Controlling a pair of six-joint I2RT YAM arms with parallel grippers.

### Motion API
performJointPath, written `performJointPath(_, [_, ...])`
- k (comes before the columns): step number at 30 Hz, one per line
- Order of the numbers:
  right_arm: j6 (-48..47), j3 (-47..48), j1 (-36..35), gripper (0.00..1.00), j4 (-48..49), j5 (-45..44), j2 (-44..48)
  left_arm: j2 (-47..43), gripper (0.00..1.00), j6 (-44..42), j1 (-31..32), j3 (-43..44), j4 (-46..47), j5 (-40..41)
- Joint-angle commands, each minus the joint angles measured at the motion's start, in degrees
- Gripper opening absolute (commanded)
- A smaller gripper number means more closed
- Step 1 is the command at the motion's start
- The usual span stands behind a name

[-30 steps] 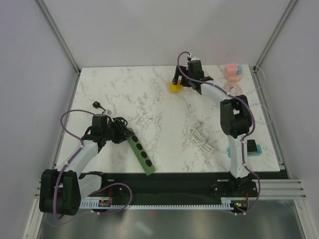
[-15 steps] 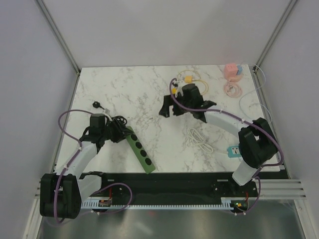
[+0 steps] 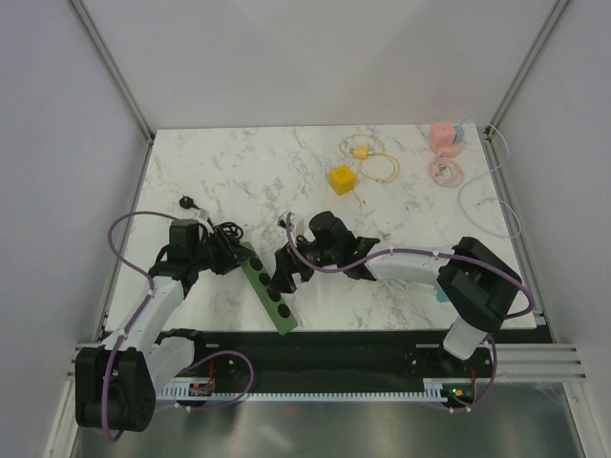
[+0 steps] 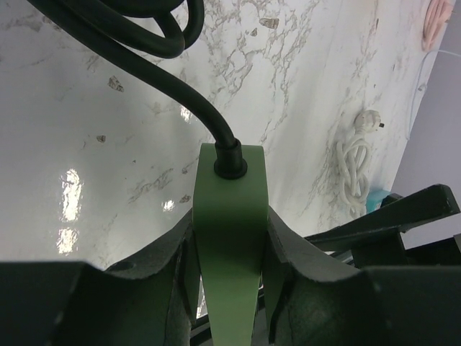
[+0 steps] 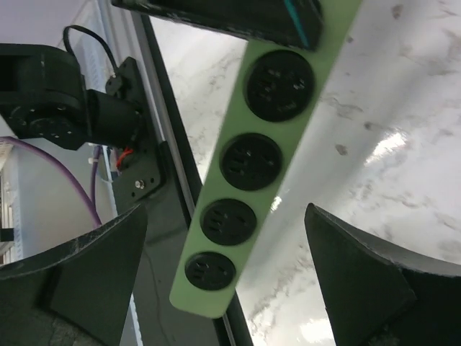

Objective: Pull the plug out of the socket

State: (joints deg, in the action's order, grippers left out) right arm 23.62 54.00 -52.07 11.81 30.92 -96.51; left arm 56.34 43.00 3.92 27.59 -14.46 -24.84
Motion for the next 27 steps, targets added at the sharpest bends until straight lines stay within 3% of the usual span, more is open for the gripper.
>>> performJointPath(1, [1.43, 2.86, -2.94, 0.98, 5.68, 1.35, -2.71, -1.58, 0.02, 1.91, -0.23, 2.02, 1.45, -3.64])
performJointPath(8, [-0.5, 9.89, -7.95, 0.97, -1.0, -12.61, -8.43, -0.97, 0.02, 1.73, -0.32, 2.73, 1.54, -4.42])
performJointPath(12, [0.02, 11.83, -8.04, 0.87, -3.02, -15.18, -10.71, -1.05, 0.02, 1.56, -0.49, 3.17, 1.54, -4.95])
performJointPath(20, [-2.17, 12.27, -8.22, 0.84, -7.33, -20.28, -10.89, -1.49, 0.02, 0.77, -1.37, 3.17, 1.36, -5.92])
performJointPath(22, [-1.65, 12.36, -8.13, 0.71, -7.33, -19.76, -11.07, -0.97, 0.02, 1.03, -1.64, 3.08, 1.89, -6.01])
performJointPath(23, [-1.47, 12.45, -8.22, 0.57, -6.98, -19.23, -11.16, -0.79, 0.02, 1.03, -1.64, 3.17, 2.24, -6.53])
performJointPath(25, [-0.68, 12.8, -8.22, 0.42, -6.28, -18.26, -11.77, -0.18, 0.02, 0.85, -1.73, 3.61, 2.15, -6.36])
performJointPath(26, [-0.07, 13.32, -8.31, 0.27, -6.19, -17.91, -12.21, -0.17, 0.02, 0.68, -1.81, 3.87, 0.76, -5.23])
performJointPath(27, [0.46, 14.11, -8.39, 0.22, -6.1, -17.39, -12.91, -0.61, 0.02, 0.42, -1.81, 4.65, -0.3, -4.09])
